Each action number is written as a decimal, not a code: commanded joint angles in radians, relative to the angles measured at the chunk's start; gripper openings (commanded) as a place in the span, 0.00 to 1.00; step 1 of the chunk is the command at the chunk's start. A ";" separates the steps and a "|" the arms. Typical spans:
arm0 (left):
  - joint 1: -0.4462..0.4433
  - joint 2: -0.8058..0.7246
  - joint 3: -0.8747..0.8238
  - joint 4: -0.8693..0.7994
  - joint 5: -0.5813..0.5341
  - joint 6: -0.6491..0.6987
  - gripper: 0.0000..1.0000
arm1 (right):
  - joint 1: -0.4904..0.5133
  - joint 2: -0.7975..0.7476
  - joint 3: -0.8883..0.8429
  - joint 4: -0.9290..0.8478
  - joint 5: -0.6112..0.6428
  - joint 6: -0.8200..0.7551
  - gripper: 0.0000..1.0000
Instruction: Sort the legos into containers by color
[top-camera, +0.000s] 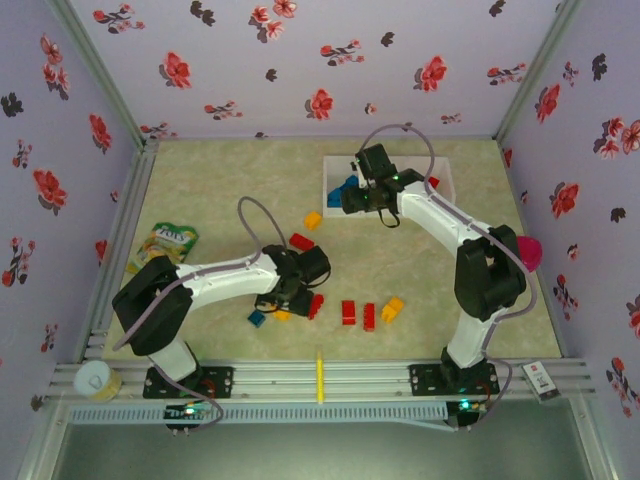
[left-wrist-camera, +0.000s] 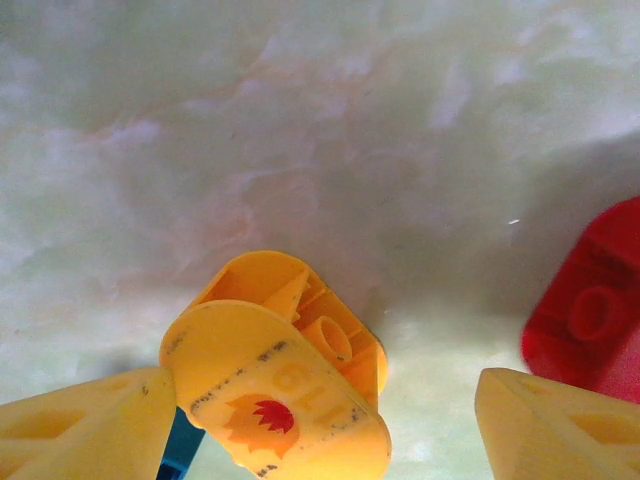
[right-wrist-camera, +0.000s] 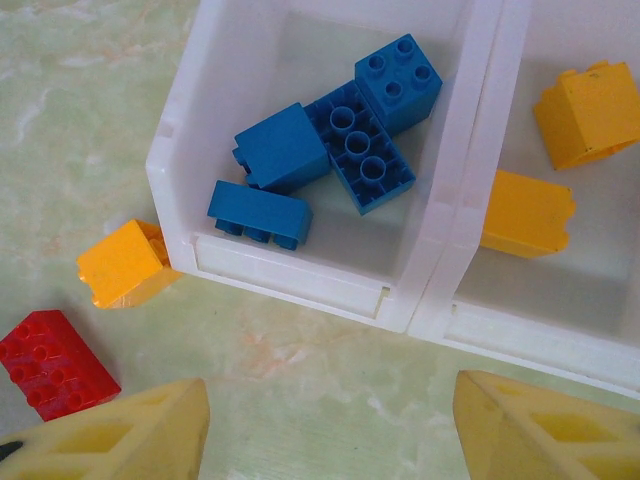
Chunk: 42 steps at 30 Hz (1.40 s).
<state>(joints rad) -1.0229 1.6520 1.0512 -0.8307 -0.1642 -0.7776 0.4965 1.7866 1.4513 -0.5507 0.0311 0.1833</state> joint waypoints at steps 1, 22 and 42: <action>-0.005 -0.026 0.035 0.036 -0.027 0.033 0.79 | 0.004 -0.039 -0.012 0.000 0.024 0.012 0.66; 0.016 0.018 0.032 -0.046 -0.042 -0.118 0.79 | 0.007 -0.046 -0.032 -0.001 0.026 0.005 0.67; 0.026 0.078 -0.028 0.022 0.005 -0.126 0.54 | 0.007 -0.069 -0.058 0.000 0.040 0.010 0.67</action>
<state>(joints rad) -1.0031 1.7138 1.0351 -0.8158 -0.1677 -0.9062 0.4965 1.7538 1.4063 -0.5503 0.0471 0.1837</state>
